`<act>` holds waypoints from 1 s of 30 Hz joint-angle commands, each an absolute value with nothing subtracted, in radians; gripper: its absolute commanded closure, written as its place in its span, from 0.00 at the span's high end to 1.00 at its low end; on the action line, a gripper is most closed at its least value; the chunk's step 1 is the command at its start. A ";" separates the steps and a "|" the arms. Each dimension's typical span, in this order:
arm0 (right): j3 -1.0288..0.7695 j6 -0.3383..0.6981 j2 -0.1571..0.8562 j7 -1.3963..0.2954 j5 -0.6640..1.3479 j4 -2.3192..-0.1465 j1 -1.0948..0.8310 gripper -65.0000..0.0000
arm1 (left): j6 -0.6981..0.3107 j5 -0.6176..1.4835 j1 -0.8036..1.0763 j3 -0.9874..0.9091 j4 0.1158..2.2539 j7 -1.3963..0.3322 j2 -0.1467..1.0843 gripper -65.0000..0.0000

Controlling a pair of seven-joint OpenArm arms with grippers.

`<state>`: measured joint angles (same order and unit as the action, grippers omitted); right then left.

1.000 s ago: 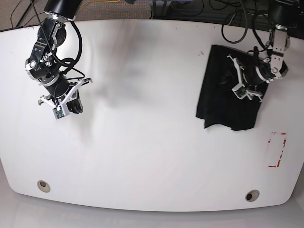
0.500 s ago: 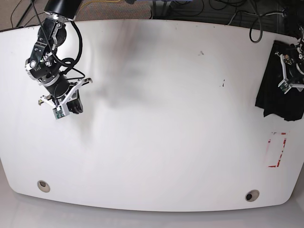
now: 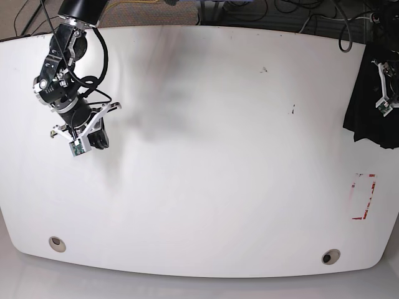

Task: Layout the t-shirt on the table in an organized manner, then fold the t-shirt properly
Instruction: 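Drag the folded shirt with the left gripper to the table edge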

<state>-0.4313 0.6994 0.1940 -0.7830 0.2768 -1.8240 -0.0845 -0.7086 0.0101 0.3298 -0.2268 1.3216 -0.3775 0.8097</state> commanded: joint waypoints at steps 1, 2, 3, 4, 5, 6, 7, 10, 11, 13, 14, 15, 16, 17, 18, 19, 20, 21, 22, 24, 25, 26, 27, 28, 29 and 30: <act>-0.437 0.698 0.205 -0.757 0.295 -1.862 -0.073 0.07 | -0.698 0.008 0.317 -0.255 1.331 -0.372 0.842 0.46; -0.437 0.698 0.205 -0.757 0.295 -1.870 -0.076 0.07 | -0.698 0.008 0.314 -0.263 1.333 -0.372 0.842 0.46; -0.437 0.698 0.205 -0.757 0.295 -1.873 -0.081 0.07 | -0.698 0.008 0.312 -0.266 1.333 -0.372 0.842 0.46; -0.437 0.698 0.205 -0.757 0.295 -1.880 -0.088 0.07 | -0.698 0.008 0.300 -0.271 1.333 -0.372 0.842 0.46; -0.437 0.698 0.205 -0.757 0.295 -1.886 -0.093 0.07 | -0.698 0.008 0.291 -0.272 1.334 -0.372 0.842 0.46; -0.437 0.698 0.205 -0.757 0.295 -1.893 -0.096 0.07 | -0.698 0.008 0.272 -0.274 1.337 -0.374 0.842 0.46; -0.437 0.698 0.205 -0.757 0.295 -1.899 -0.097 0.07 | -0.698 0.008 0.259 -0.275 1.342 -0.374 0.842 0.46; -0.437 0.698 0.205 -0.757 0.295 -1.911 -0.101 0.07 | -0.698 0.008 0.236 -0.277 1.356 -0.374 0.842 0.46; -0.437 0.698 0.205 -0.757 0.295 -1.913 -0.102 0.07 | -0.698 0.008 0.231 -0.277 1.363 -0.375 0.842 0.46; -0.437 0.698 0.205 -0.757 0.295 -1.917 -0.102 0.07 | -0.698 0.008 0.226 -0.277 1.380 -0.375 0.842 0.46; -0.437 0.698 0.205 -0.757 0.295 -1.919 -0.102 0.07 | -0.698 0.004 0.222 -0.277 1.392 -0.375 0.842 0.46; -0.437 0.698 0.205 -0.757 0.295 -1.919 -0.102 0.07 | -0.698 0.004 0.217 -0.277 1.399 -0.375 0.842 0.46; -0.437 0.698 0.205 -0.757 0.295 -1.919 -0.102 0.07 | -0.698 0.002 0.214 -0.277 1.409 -0.375 0.842 0.46; -0.437 0.698 0.205 -0.757 0.295 -1.919 -0.102 0.07 | -0.698 0.002 0.211 -0.277 1.415 -0.375 0.842 0.46; -0.437 0.698 0.205 -0.757 0.295 -1.925 -0.102 0.07 | -0.698 0.002 0.211 -0.277 1.428 -0.375 0.842 0.46; -0.437 0.698 0.205 -0.757 0.295 -1.937 -0.102 0.07 | -0.698 0.002 0.211 -0.277 1.437 -0.375 0.842 0.46; -0.437 0.698 0.205 -0.757 0.295 -1.943 -0.102 0.07 | -0.698 0.002 0.211 -0.277 1.443 -0.375 0.842 0.46; -0.435 0.698 0.205 -0.760 0.295 -1.954 -0.102 0.07 | -0.698 0.002 0.211 -0.278 1.454 -0.375 0.842 0.46; -0.433 0.698 0.205 -0.765 0.295 -1.960 -0.102 0.07 | -0.698 0.002 0.211 -0.278 1.460 -0.375 0.842 0.46; -0.432 0.698 0.205 -0.788 0.295 -1.971 -0.099 0.07 | -0.698 0.005 0.211 -0.278 1.477 -0.375 0.842 0.46; -0.432 0.698 0.205 -0.797 0.294 -1.974 -0.094 0.07 | -0.698 0.007 0.211 -0.278 1.483 -0.375 0.842 0.46; -0.430 0.698 0.205 -0.806 0.294 -1.974 -0.093 0.07 | -0.698 0.007 0.211 -0.278 1.494 -0.375 0.842 0.46; -0.430 0.698 0.205 -0.809 0.294 -1.974 -0.091 0.07 | -0.698 0.007 0.213 -0.278 1.501 -0.375 0.842 0.46; -0.430 0.698 0.205 -0.811 0.294 -1.974 -0.090 0.07 | -0.698 0.008 0.214 -0.280 1.515 -0.377 0.842 0.46; -0.430 0.698 0.205 -0.809 0.291 -1.974 -0.090 0.07 | -0.698 0.008 0.214 -0.280 1.526 -0.378 0.840 0.46; -0.430 0.698 0.205 -0.808 0.289 -1.974 -0.085 0.07 | -0.698 0.010 0.214 -0.282 1.546 -0.387 0.837 0.46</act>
<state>-0.4274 0.6994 0.1936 -0.8249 0.2836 -1.9560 -0.1005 -0.7078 0.0013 0.2222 -0.2649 1.5028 -0.3836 0.8124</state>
